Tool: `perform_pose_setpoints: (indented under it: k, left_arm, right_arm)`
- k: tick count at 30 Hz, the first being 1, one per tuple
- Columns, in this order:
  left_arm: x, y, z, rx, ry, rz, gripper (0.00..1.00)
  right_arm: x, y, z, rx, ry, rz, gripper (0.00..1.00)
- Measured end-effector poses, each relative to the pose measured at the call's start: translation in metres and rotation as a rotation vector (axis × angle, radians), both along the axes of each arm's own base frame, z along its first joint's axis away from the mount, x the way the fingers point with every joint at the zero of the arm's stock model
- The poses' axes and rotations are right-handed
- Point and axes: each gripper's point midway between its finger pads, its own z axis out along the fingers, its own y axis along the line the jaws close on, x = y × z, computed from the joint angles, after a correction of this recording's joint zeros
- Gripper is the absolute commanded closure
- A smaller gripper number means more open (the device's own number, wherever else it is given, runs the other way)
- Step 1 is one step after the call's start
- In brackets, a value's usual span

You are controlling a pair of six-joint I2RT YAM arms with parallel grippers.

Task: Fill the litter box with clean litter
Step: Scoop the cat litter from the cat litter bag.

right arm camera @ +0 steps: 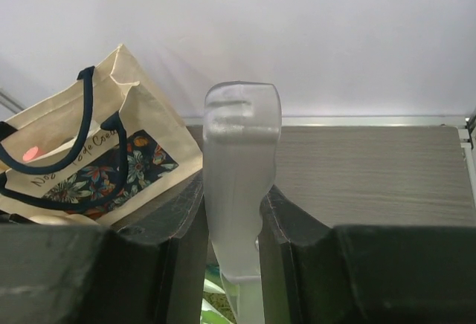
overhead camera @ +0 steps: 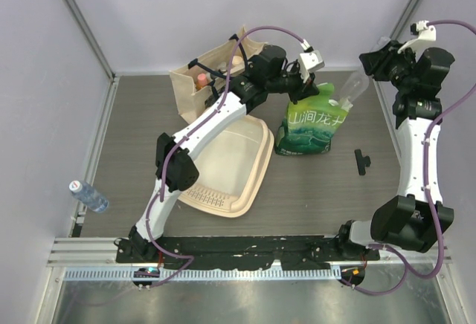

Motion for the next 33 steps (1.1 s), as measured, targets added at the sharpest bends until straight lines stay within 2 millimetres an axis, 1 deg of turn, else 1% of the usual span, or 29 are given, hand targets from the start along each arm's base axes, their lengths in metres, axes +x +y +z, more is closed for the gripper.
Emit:
perform_pose_setpoints:
  k: [5,11,15,20,25,28,31,33]
  left_arm:
    - [0.000,0.000,0.000,-0.004,0.009,0.002,1.00]
    - [0.000,0.000,0.001,-0.006,0.015,0.004,1.00]
    - [0.002,0.001,0.002,-0.012,0.026,0.015,1.00]
    - [0.002,0.001,0.002,-0.016,0.030,0.019,1.00]
    - [0.002,0.000,0.004,-0.025,0.044,0.022,1.00]
    - [0.002,0.000,0.003,-0.026,0.051,0.024,1.00]
    - [0.002,0.000,0.003,-0.027,0.057,0.028,1.00]
    - [0.002,0.000,0.002,-0.029,0.063,0.030,1.00]
  right_arm:
    - [0.001,0.004,-0.010,0.002,0.022,0.011,0.99]
    - [-0.001,0.009,-0.015,-0.011,0.035,0.038,0.99]
    - [-0.007,0.012,-0.023,-0.040,0.058,0.062,0.99]
    - [-0.018,0.018,-0.025,-0.115,0.072,0.109,0.99]
    - [-0.021,0.027,-0.030,-0.161,0.076,0.156,0.99]
    - [-0.022,0.036,-0.040,-0.175,0.089,0.188,0.99]
    - [-0.022,0.045,-0.058,-0.177,0.120,0.214,0.99]
    - [-0.021,0.047,-0.072,-0.164,0.141,0.204,0.99]
